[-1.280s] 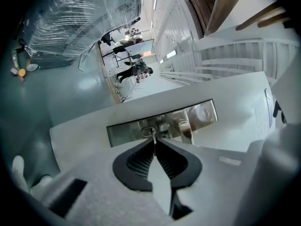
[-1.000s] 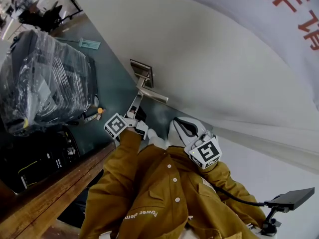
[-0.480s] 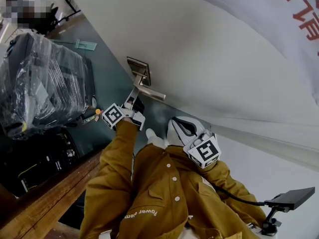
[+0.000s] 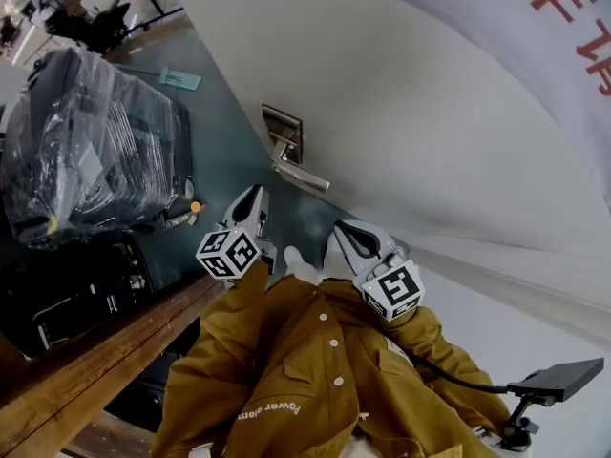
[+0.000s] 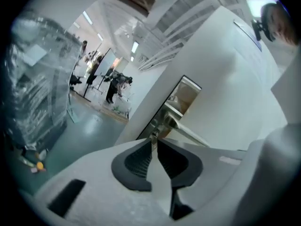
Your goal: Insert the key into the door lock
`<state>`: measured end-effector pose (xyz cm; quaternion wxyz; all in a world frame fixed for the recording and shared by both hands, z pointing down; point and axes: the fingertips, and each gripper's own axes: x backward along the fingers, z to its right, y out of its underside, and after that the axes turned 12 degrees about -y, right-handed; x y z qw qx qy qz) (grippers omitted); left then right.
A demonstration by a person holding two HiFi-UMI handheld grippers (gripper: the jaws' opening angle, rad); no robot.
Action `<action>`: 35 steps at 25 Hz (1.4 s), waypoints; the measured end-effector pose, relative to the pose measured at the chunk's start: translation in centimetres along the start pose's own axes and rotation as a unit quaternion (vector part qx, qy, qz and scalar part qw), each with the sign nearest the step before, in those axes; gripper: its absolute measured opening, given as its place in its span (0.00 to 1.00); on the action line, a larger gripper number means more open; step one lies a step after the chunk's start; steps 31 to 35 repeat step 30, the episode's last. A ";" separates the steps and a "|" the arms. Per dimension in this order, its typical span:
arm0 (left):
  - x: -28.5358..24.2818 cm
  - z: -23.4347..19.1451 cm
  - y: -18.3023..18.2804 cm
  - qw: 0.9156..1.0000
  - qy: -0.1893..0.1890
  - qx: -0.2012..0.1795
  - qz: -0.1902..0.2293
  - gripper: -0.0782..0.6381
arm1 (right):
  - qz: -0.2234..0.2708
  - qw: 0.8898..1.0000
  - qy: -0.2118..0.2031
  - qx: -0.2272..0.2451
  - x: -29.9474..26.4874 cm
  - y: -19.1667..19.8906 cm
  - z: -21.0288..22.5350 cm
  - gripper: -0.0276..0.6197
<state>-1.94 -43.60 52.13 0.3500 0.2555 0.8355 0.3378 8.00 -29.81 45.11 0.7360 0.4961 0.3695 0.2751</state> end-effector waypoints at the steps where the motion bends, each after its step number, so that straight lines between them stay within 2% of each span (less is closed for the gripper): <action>1: 1.1 0.5 -0.5 1.000 -0.009 -0.024 0.018 0.14 | -0.004 1.000 0.003 0.001 0.0 0.1 0.3 0.05; 5: 4.7 3.6 -2.1 0.990 -0.020 -0.116 0.074 0.11 | -0.002 1.000 0.005 0.008 -0.6 -0.5 1.1 0.05; 7: 6.1 5.0 -2.4 0.984 -0.024 -0.153 0.084 0.11 | -0.004 1.000 -0.003 0.014 -1.1 -0.8 1.0 0.05; 9: 6.8 6.1 -2.2 0.981 -0.031 -0.171 0.081 0.11 | -0.002 1.000 -0.012 0.014 -1.5 -1.1 1.2 0.05; 16: 7.5 8.6 0.0 0.982 -0.028 -0.173 0.063 0.11 | 0.001 0.999 -0.034 0.015 -2.3 -1.8 1.7 0.05; 35: 7.4 8.9 0.9 0.985 -0.026 -0.160 0.060 0.11 | -0.002 0.999 -0.045 0.022 -1.7 -1.6 1.5 0.05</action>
